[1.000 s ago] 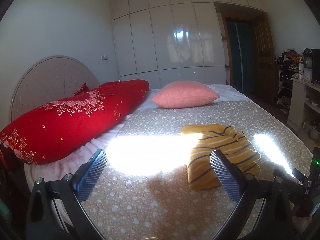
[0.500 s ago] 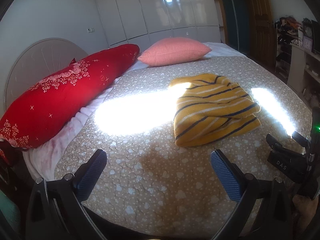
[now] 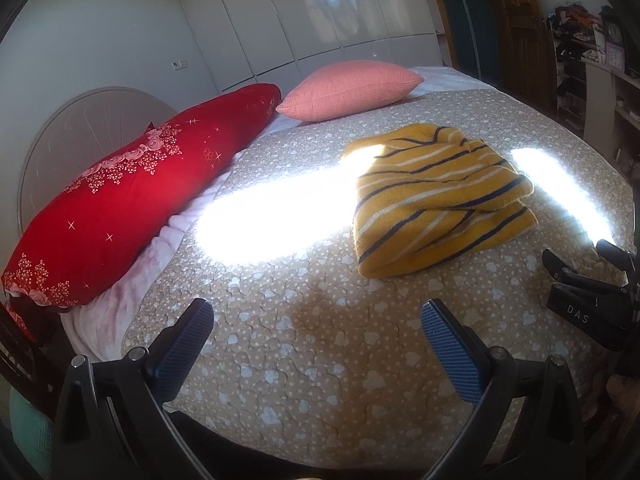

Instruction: Fold small clothes

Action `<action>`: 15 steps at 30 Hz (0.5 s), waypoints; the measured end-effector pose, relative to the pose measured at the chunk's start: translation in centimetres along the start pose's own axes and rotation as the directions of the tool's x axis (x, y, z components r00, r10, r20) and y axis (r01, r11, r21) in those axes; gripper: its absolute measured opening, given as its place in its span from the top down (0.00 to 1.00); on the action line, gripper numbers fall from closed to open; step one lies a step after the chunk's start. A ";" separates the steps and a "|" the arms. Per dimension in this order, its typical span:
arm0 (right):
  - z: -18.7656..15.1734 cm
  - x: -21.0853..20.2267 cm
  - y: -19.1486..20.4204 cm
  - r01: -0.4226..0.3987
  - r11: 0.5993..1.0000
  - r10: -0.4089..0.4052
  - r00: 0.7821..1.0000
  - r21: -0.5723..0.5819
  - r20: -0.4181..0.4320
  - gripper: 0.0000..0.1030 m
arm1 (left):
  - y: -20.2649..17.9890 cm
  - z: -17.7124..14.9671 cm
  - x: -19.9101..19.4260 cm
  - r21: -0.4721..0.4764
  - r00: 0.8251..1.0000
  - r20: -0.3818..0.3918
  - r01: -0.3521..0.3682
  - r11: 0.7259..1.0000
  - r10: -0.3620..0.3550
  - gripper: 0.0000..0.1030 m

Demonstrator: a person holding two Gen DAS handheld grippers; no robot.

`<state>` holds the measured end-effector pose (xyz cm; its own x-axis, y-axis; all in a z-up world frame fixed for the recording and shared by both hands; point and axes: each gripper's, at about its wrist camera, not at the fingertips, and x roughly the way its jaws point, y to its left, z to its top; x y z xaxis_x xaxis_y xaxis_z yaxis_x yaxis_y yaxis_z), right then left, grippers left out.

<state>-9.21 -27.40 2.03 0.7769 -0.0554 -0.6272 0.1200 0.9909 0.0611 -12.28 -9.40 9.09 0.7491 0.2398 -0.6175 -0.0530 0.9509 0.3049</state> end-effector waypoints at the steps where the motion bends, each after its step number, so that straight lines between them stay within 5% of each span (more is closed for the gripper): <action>1: 0.0 0.0 0.0 -0.002 1.000 0.002 1.000 -0.001 -0.002 0.08 | -0.1 0.0 0.1 0.002 1.000 -0.003 0.000 1.000 0.000 0.00; 15: -0.2 0.2 0.5 -0.008 1.000 0.007 1.000 -0.014 -0.013 0.07 | -0.6 -0.3 0.6 0.022 0.999 -0.034 0.029 0.999 -0.029 0.00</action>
<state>-9.11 -26.93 1.81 0.7698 -0.0464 -0.6366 0.1056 0.9929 0.0553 -12.02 -9.79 8.27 0.7276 0.2189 -0.6501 -0.0166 0.9531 0.3023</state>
